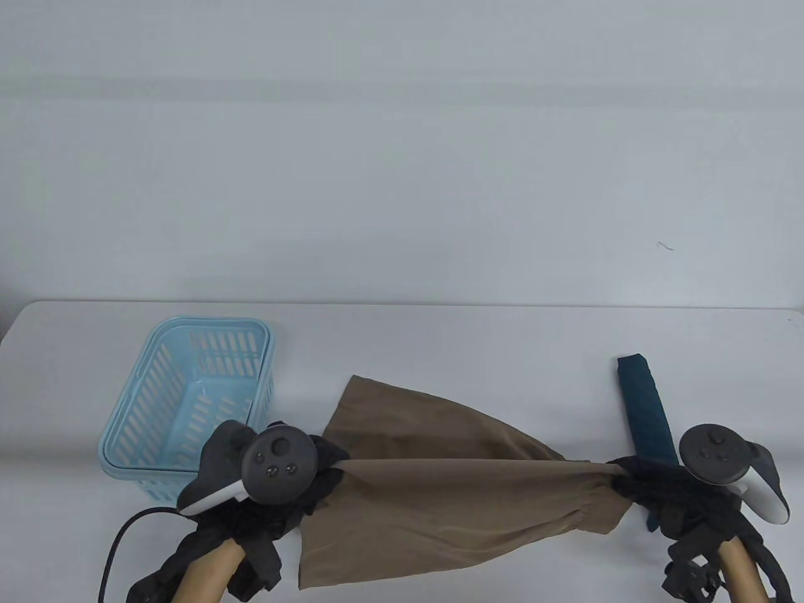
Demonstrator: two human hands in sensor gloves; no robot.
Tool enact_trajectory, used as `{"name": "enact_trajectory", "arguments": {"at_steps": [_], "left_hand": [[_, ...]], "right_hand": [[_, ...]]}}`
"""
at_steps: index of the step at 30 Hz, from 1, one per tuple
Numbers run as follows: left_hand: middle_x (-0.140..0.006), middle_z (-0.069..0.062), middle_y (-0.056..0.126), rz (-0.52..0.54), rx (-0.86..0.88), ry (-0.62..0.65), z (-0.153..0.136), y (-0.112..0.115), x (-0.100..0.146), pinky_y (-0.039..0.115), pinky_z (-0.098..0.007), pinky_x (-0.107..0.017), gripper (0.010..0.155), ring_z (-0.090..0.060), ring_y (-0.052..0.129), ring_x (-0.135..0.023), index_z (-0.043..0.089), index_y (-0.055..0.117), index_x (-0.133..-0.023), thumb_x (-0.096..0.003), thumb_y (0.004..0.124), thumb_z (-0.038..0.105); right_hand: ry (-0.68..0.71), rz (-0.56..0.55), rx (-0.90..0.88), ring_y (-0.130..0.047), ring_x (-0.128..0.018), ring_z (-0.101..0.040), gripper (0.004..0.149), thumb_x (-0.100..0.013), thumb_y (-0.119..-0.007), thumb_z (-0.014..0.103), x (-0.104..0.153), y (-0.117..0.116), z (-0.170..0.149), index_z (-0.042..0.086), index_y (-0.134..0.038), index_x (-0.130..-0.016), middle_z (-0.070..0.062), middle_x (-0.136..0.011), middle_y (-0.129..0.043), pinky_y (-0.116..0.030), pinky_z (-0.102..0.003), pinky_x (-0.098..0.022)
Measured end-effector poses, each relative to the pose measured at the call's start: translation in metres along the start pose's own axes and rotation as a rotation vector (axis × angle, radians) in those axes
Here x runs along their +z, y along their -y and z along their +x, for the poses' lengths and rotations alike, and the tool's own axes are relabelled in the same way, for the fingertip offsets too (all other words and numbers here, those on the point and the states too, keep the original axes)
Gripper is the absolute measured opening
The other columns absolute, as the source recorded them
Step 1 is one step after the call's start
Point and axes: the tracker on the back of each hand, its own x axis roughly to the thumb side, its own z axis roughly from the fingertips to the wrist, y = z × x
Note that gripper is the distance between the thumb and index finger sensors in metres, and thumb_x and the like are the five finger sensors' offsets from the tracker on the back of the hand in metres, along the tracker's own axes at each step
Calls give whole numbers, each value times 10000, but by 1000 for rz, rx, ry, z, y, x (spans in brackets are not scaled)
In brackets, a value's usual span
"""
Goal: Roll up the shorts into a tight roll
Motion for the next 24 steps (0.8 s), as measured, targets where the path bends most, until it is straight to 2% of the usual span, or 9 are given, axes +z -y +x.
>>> {"name": "enact_trajectory", "arguments": {"at_steps": [4,8,12,14,17,19,21,24], "left_hand": [[-943,-135,887,-38,-52,-109,-15,3,-37,497,-662,-721,393,-393,900,-881,172,806,-883,-564,652,342],[-956,-142,874,-96,-60,-210,-35,13,-79,476,-674,-720,392,-403,883,-895,175,805,-887,-563,656,336],[-988,-145,849,-181,-91,-316,-58,29,-131,441,-685,-721,392,-412,853,-926,197,805,-893,-560,660,344],[-1039,-163,791,-181,-124,-401,-71,43,-160,392,-697,-717,418,-437,788,-974,200,789,-924,-555,665,349],[-1140,-212,583,-132,-179,-489,-80,60,-186,307,-701,-711,526,-498,585,-1055,167,638,-1040,-551,646,360],[-1159,-224,521,-103,-179,-486,-80,67,-195,288,-703,-709,571,-512,529,-1068,157,572,-1072,-549,637,378],[-1165,-224,502,-91,-151,-424,-74,77,-200,285,-700,-713,587,-511,515,-1073,155,547,-1082,-550,633,387],[-1170,-215,496,-147,-179,-340,-60,92,-197,291,-695,-715,598,-501,518,-1077,159,524,-1090,-551,628,395]], "right_hand": [[-79,-57,44,-772,-833,-415,464,-565,-644,300,-19,-5,2,93,-691,-978,-186,-914,-789,-364,-772,-675],[-161,-62,78,-763,-843,-421,465,-564,-646,296,-43,-10,3,92,-690,-979,-188,-921,-783,-355,-776,-674],[-248,-61,137,-751,-857,-426,468,-564,-644,297,-74,-13,1,95,-682,-985,-190,-933,-774,-347,-776,-677],[-318,-83,179,-728,-872,-431,480,-565,-641,305,-92,-18,-3,93,-666,-995,-193,-946,-755,-320,-783,-677],[-391,-149,270,-594,-949,-470,566,-563,-626,332,-110,-27,-11,70,-534,-1056,-222,-1031,-618,-271,-785,-678],[-396,-158,314,-522,-981,-483,608,-563,-621,341,-113,-30,-12,62,-459,-1079,-231,-1064,-542,-252,-781,-682],[-370,-154,335,-456,-1005,-499,640,-564,-618,343,-113,-35,-13,50,-404,-1092,-243,-1092,-473,-241,-778,-684],[-337,-140,362,-427,-1018,-514,652,-564,-619,342,-109,-39,-11,48,-389,-1098,-252,-1109,-443,-247,-777,-683]]}}
